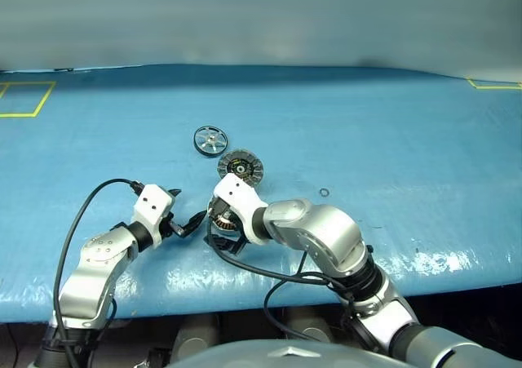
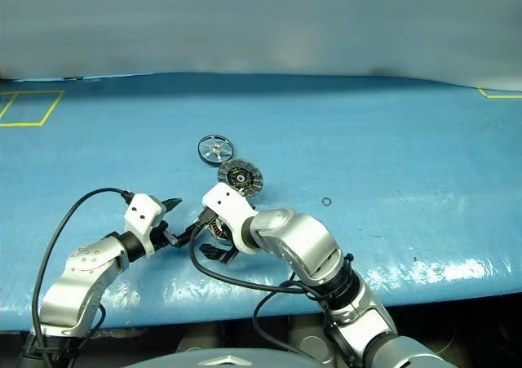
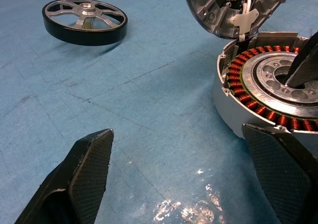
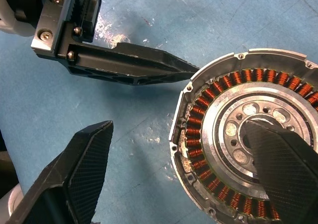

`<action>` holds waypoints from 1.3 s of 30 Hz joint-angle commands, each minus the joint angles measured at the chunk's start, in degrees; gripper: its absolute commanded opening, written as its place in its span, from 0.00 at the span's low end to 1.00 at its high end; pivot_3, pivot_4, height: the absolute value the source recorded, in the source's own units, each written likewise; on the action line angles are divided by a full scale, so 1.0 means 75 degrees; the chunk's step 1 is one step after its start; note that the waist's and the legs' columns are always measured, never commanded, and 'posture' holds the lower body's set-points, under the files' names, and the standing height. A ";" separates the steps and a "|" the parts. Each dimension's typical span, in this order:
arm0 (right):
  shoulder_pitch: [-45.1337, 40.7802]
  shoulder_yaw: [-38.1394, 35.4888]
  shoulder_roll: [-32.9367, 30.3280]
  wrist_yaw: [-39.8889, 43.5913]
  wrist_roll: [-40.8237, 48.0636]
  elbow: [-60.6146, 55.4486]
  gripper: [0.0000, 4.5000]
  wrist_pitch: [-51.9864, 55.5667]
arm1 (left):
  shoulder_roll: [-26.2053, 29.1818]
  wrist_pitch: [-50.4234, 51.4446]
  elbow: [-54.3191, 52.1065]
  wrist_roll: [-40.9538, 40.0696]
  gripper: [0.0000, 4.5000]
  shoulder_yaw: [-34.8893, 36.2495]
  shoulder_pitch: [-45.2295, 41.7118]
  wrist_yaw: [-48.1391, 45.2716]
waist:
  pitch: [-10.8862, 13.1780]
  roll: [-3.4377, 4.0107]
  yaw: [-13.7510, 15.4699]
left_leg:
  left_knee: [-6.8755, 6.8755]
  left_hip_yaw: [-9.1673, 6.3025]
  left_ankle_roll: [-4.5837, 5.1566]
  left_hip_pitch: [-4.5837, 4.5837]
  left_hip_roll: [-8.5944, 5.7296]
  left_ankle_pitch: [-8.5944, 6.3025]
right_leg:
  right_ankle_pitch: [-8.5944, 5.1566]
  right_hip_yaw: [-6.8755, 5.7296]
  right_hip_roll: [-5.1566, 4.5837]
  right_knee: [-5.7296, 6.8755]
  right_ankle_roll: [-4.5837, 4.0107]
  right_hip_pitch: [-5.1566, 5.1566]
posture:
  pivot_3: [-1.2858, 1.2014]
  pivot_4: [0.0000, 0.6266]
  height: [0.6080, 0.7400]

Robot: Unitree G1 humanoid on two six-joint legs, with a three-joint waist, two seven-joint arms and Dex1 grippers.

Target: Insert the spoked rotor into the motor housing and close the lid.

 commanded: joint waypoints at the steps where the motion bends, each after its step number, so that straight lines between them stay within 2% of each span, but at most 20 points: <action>1: -0.0179 -0.0227 0.0065 -0.0014 0.0286 -0.0598 0.99 0.0199 | 0.0160 -0.0088 -0.0438 -0.0202 1.00 0.0276 0.0112 -0.0143 | 0.0001 0.0000 0.0001 | 0.0000 0.0000 0.0000 -0.0004 0.0000 0.0000 | 0.0000 0.0000 -0.0001 0.0000 0.0000 -0.0003 | 0.52 0.24 1.00; 8: 0.0187 -0.1734 -0.0347 0.0452 0.1129 -0.1988 0.99 0.0071 | 0.0344 -0.0565 -0.0725 -0.0516 1.00 0.0306 0.0595 -0.0770 | 0.0002 0.0001 0.0073 | -0.0001 -0.0001 -0.0001 -0.0062 -0.0009 0.0000 | 0.0016 -0.0001 -0.0010 -0.0004 -0.0024 -0.0053 | 0.52 0.24 1.00; 11: 0.0972 -0.2209 -0.0803 0.0543 0.1139 -0.2621 0.99 -0.1126 | 0.0431 -0.0830 -0.0692 -0.0361 1.00 0.0160 0.0741 -0.0908 | 0.0002 0.0002 0.0109 | -0.0001 -0.0003 -0.0001 -0.0088 -0.0010 0.0000 | 0.0015 -0.0004 -0.0011 -0.0002 -0.0024 -0.0081 | 0.52 0.24 1.00; 16: 0.2592 -0.2692 -0.1869 0.0163 0.0438 -0.2998 0.99 -0.3086 | 0.0314 -0.1500 -0.0565 -0.0285 1.00 -0.0090 0.0934 -0.1086 | 0.0003 0.0002 0.0137 | 0.0001 0.0000 0.0000 -0.0108 -0.0017 0.0000 | 0.0012 -0.0002 -0.0020 -0.0010 -0.0014 -0.0090 | 0.52 0.24 1.00; 20: 0.3625 -0.3137 -0.2086 -0.0238 0.0060 -0.2786 0.99 -0.4004 | 0.0101 -0.2030 -0.0415 -0.0449 1.00 -0.0165 0.1043 -0.1271 | 0.0003 0.0002 0.0118 | 0.0009 0.0008 -0.0001 -0.0102 -0.0010 0.0000 | 0.0011 0.0001 -0.0012 0.0000 -0.0010 -0.0091 | 0.52 0.24 1.00; 24: 0.4484 -0.3682 -0.1527 -0.1263 -0.0444 -0.2238 0.99 -0.4712 | -0.0219 -0.2302 -0.0317 -0.0803 1.00 -0.0130 0.1124 -0.1403 | 0.0002 0.0002 0.0134 | 0.0022 0.0011 -0.0002 -0.0103 -0.0009 0.0001 | 0.0002 0.0006 -0.0009 0.0003 0.0014 -0.0086 | 0.52 0.24 1.00; 28: 0.4826 -0.3880 -0.0908 -0.2272 -0.1090 -0.1618 0.99 -0.5469 | -0.0241 -0.2522 -0.0264 -0.0603 1.00 -0.0241 0.1210 -0.1386 | 0.0003 0.0004 0.0129 | 0.0037 0.0021 -0.0001 -0.0102 -0.0009 0.0001 | 0.0003 0.0016 -0.0009 0.0005 0.0022 -0.0084 | 0.52 0.24 1.00; 34: 0.4512 -0.3939 0.0212 -0.3227 -0.1327 -0.0783 0.99 -0.5607 | -0.0248 -0.2556 -0.0251 -0.0676 1.00 -0.0262 0.1214 -0.1413 | 0.0002 0.0008 0.0123 | 0.0050 0.0026 0.0000 -0.0102 -0.0008 0.0002 | 0.0001 0.0025 -0.0006 0.0008 0.0009 -0.0082 | 0.52 0.24 1.00; 39: 0.4017 -0.4038 0.0592 -0.3552 -0.1459 -0.0104 0.99 -0.5670 | -0.0244 -0.2596 -0.0264 -0.0655 1.00 -0.0302 0.1224 -0.1413 | 0.0003 0.0011 0.0129 | 0.0051 0.0027 0.0000 -0.0103 -0.0008 0.0002 | 0.0010 0.0025 -0.0006 0.0008 0.0000 -0.0083 | 0.52 0.24 1.00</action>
